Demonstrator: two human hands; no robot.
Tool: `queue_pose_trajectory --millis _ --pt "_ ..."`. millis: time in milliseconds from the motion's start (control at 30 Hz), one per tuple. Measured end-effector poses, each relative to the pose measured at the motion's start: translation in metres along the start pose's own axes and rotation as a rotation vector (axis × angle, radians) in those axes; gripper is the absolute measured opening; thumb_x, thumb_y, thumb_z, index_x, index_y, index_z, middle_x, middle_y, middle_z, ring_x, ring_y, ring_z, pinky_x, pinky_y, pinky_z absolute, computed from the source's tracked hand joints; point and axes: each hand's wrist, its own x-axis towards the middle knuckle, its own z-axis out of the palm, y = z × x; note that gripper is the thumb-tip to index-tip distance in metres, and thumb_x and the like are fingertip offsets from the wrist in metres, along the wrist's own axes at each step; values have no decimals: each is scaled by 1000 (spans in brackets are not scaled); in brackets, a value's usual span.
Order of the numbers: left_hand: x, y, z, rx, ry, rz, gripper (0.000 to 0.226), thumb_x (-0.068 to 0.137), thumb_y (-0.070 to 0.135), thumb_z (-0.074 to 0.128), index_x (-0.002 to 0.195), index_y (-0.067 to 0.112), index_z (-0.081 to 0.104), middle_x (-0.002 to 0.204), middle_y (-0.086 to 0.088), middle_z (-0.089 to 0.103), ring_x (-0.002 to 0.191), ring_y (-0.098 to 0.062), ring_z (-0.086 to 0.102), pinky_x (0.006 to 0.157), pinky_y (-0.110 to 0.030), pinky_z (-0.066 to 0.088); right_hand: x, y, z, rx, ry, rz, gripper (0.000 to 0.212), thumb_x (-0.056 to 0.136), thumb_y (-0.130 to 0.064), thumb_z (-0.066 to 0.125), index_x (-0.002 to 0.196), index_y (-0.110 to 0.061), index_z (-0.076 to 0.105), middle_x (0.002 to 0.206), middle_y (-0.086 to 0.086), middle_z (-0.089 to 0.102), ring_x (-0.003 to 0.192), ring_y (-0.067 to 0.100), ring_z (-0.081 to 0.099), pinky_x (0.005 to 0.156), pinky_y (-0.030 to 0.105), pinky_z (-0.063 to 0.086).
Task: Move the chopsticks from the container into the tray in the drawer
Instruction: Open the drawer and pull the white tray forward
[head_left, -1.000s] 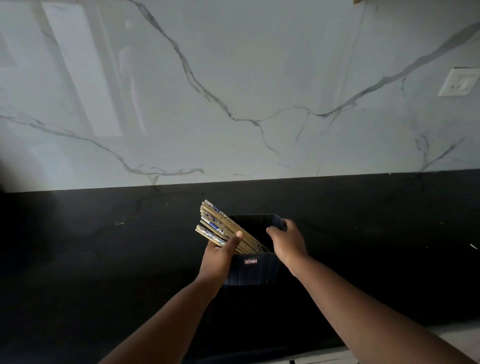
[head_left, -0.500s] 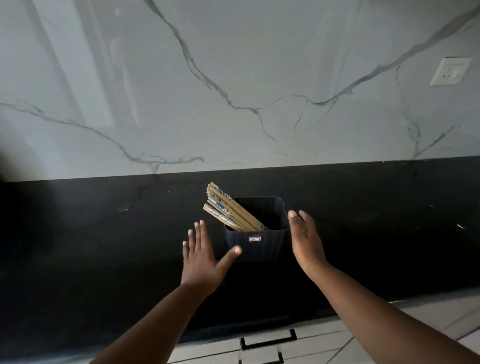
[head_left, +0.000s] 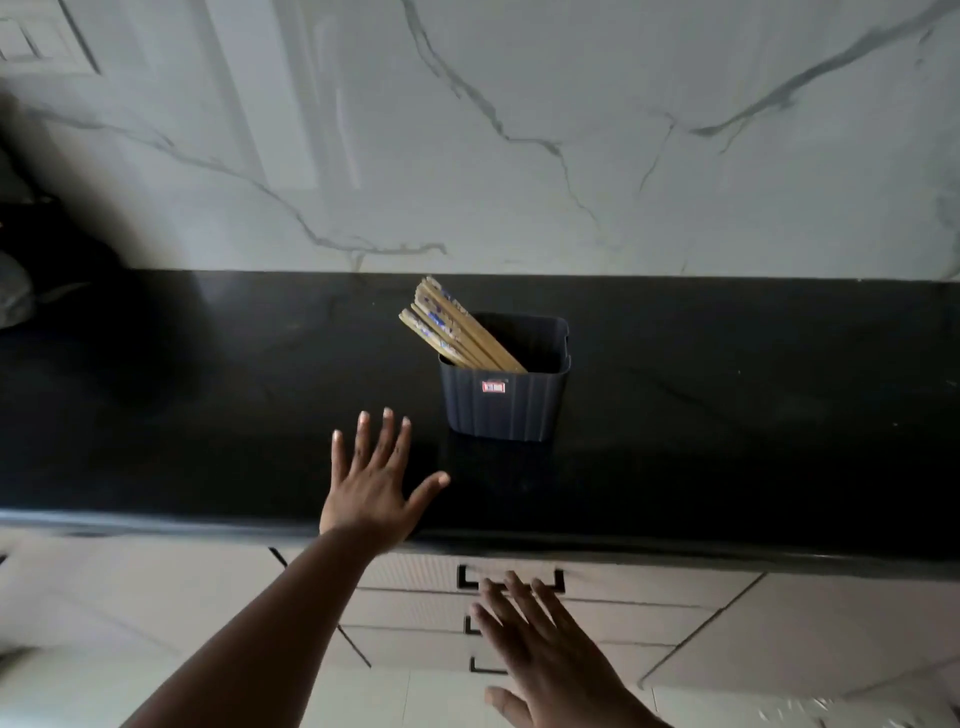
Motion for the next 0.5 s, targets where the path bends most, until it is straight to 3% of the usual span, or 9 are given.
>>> queue_pose_trajectory --millis 167,200,267,333,433,500 --pt "3 -1 0 -40 34 -12 93 81 83 4 153 27 -7 159 8 -19 141 -14 -34 112 -39 -27 1 10 24 107 -202 164 79 72 -63 63 136 -16 55 141 4 54 129 25 50 100 43 46" --pt "3 -2 0 -54 31 -18 93 81 84 5 153 27 -8 159 8 -20 141 -13 -33 113 -39 -25 4 14 28 117 -242 194 78 77 -61 60 140 -15 49 145 6 50 133 26 46 105 43 41" --pt "4 -3 0 -79 32 -20 94 81 84 8 153 27 -8 159 9 -19 141 -13 -32 114 -39 -22 14 23 38 183 -305 229 73 93 -52 44 151 -11 25 158 9 24 146 27 21 118 42 17" --pt "4 -3 0 -93 40 -12 93 81 83 10 154 27 -6 159 9 -18 142 -13 -31 115 -38 -21 22 27 47 242 -337 253 64 101 -42 32 153 -10 13 161 9 13 148 24 11 120 37 5" --pt "5 -5 1 -119 47 -8 93 81 84 11 154 28 -4 159 9 -16 143 -13 -29 116 -38 -18 36 23 54 267 -273 327 48 102 -27 34 145 -7 35 148 14 42 138 26 37 115 35 27" --pt "5 -5 1 -154 61 -14 94 81 84 13 154 27 -2 160 9 -12 144 -13 -25 117 -37 -16 47 22 54 318 -205 430 30 100 -23 39 122 -13 58 121 8 66 115 25 59 86 30 47"
